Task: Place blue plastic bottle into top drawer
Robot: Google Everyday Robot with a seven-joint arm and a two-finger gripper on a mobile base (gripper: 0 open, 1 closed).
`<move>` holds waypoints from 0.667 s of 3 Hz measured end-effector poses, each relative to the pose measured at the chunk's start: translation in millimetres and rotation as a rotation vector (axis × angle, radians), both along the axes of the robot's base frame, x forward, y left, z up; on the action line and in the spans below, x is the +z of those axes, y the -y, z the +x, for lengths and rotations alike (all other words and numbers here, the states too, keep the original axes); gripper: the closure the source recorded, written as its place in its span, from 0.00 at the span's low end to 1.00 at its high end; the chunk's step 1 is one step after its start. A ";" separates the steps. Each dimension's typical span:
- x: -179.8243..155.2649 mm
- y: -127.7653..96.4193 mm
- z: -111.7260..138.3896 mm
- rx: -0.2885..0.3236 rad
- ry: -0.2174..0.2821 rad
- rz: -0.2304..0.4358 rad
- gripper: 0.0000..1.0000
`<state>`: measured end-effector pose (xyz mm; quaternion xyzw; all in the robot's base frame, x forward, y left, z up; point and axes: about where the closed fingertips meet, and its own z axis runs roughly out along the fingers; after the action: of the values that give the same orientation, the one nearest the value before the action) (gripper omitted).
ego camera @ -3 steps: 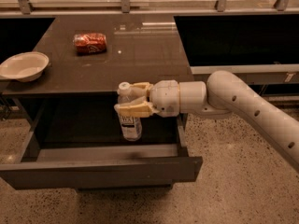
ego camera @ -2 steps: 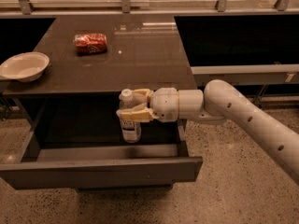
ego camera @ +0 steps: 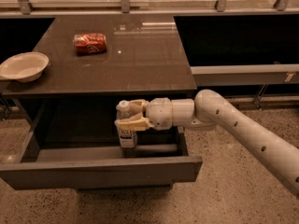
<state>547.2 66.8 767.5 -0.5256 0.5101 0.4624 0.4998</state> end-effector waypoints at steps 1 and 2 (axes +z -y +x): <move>-15.9 -6.2 -3.4 0.008 -0.006 -0.024 0.36; -15.1 -8.4 -4.2 0.012 -0.006 -0.023 0.13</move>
Offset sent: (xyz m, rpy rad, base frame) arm -0.0030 0.0056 -0.0141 -0.0211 0.0054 0.0067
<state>542.9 75.2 752.4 -0.5329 0.5135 0.4612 0.4896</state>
